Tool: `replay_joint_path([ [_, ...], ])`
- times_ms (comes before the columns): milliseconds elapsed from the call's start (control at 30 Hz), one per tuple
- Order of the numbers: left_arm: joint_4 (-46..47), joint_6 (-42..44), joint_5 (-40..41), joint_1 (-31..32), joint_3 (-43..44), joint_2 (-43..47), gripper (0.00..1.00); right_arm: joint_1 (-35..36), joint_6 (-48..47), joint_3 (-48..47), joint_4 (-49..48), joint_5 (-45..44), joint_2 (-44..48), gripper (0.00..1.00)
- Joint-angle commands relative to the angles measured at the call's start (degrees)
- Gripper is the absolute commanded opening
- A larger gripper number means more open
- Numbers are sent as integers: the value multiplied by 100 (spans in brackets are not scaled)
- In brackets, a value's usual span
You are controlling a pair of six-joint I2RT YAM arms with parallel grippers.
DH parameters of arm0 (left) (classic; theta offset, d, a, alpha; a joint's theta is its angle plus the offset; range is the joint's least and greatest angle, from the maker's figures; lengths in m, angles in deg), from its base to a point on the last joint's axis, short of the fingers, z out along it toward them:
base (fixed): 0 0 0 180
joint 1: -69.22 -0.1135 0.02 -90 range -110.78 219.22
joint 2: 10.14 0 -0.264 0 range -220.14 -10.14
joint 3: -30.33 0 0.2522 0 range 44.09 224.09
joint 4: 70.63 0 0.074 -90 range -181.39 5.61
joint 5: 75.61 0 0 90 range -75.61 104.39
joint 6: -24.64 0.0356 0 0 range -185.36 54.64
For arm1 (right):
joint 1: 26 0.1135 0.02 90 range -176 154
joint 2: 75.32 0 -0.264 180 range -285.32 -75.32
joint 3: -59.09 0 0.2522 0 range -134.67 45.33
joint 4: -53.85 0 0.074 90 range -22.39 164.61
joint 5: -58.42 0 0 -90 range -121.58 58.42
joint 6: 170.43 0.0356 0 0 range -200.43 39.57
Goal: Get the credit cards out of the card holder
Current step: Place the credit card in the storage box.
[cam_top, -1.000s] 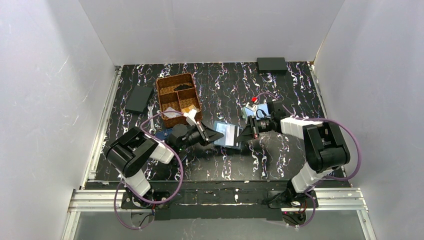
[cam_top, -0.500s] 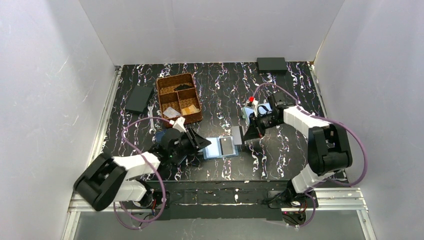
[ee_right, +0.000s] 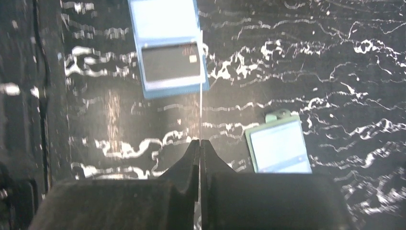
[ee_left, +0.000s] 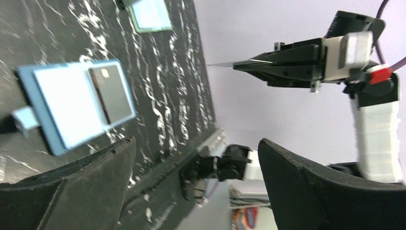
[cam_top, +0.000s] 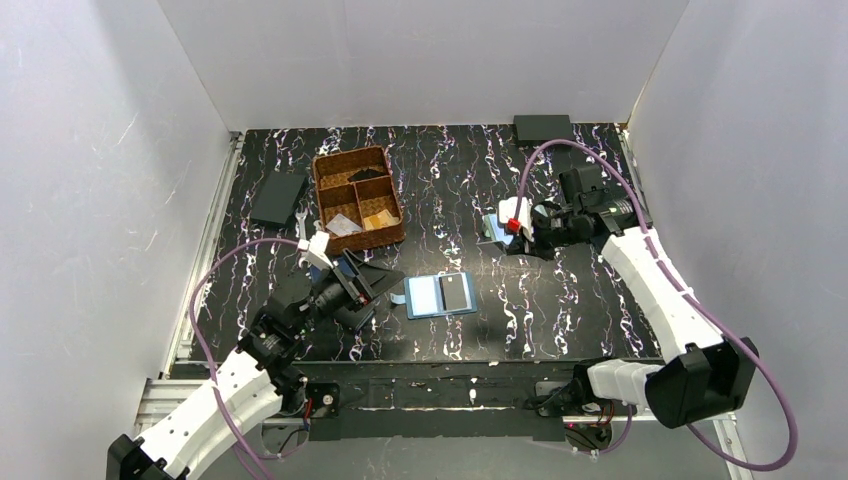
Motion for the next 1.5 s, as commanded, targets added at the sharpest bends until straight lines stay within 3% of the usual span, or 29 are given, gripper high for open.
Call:
replay_joint_path([
  [0, -68, -1060, -750, -22, 94, 58, 98, 21, -1188, -362, 941, -931, 208, 1],
  [133, 7, -1391, -997, -7, 347, -203, 98, 21, -1289, -381, 724, -1413, 637, 1],
  [233, 55, -1477, -916, 100, 561, -496, 98, 21, -1191, -162, 219, -1099, 977, 1],
  [333, 178, -1533, -695, 317, 756, -847, 98, 159, -1578, -22, 297, -801, 1034, 1],
  [500, 502, -2051, -137, 885, 1199, -1783, 98, 600, -1809, 284, 279, -1625, 1125, 1],
  [733, 746, -3150, 198, 1352, 2078, -3309, 95, 636, -1999, 737, 174, -1759, 1453, 1],
  [967, 783, -3701, 573, 1844, 2839, -4398, 82, 636, -1776, 742, 47, -1385, 1362, 1],
  [1467, 930, -4024, 859, 2115, 3280, -5140, 58, 707, -1697, 930, -109, -1424, 1384, 1],
])
